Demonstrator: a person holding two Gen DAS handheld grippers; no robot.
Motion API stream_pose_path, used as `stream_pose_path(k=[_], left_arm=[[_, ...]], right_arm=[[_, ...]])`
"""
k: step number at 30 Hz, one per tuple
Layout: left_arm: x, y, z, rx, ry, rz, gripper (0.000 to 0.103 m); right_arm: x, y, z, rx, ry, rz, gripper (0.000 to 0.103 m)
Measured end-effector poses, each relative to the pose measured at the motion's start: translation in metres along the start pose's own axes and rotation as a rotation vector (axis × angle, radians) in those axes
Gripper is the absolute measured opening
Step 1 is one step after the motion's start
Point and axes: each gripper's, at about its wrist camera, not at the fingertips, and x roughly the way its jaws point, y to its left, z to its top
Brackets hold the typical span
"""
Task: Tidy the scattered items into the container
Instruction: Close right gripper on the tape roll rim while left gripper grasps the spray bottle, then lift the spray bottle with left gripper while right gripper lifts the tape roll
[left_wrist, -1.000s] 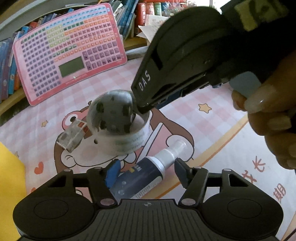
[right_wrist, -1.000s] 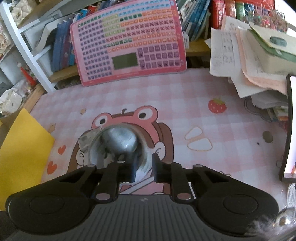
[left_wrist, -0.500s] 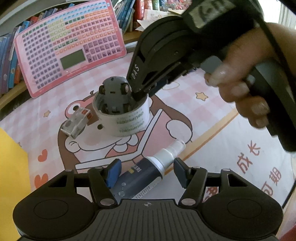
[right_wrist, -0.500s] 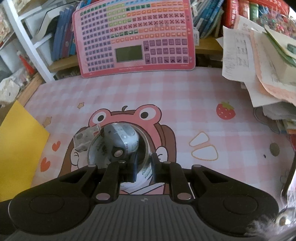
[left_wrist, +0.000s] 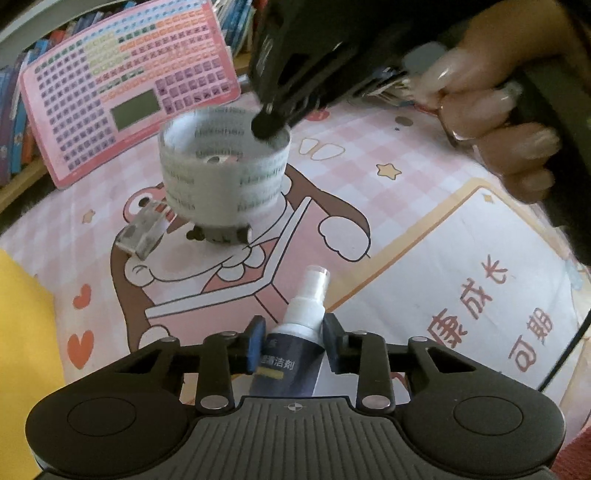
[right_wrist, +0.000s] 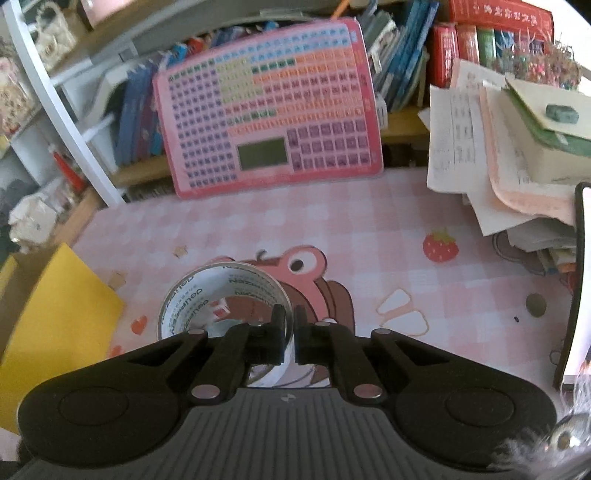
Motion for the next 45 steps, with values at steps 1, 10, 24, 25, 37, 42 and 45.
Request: stream_pose_path(k=[1, 10, 24, 25, 37, 42, 45], left_arm=[[-0.001, 0.001, -0.001, -0.005, 0.001, 0.0, 0.032], [-0.014, 0.003, -0.013, -0.021, -0.011, 0.008, 0.04], [-0.024, 0.012, -0.022, -0.134, -0.015, 0.005, 0.033], [-0.028, 0.012, -0.022, -0.148, -0.023, 0.009, 0.033], [-0.057, 0.016, -0.042, -0.262, -0.084, -0.019, 0.032], [-0.07, 0.019, -0.053, -0.262, -0.115, -0.043, 0.031], [-0.078, 0.02, -0.06, -0.269, -0.134, -0.067, 0.031]], right_arm=[[-0.004, 0.001, 0.0, 0.001, -0.008, 0.005, 0.004], [-0.041, -0.009, -0.017, 0.038, -0.048, -0.001, 0.004], [-0.063, -0.02, -0.047, 0.065, -0.015, -0.031, 0.004], [-0.064, -0.021, -0.049, 0.067, -0.017, -0.032, 0.004], [-0.087, -0.007, -0.069, 0.075, -0.024, -0.056, 0.004], [-0.101, 0.002, -0.085, 0.078, -0.026, -0.093, 0.004], [-0.11, 0.009, -0.097, 0.082, -0.023, -0.112, 0.004]])
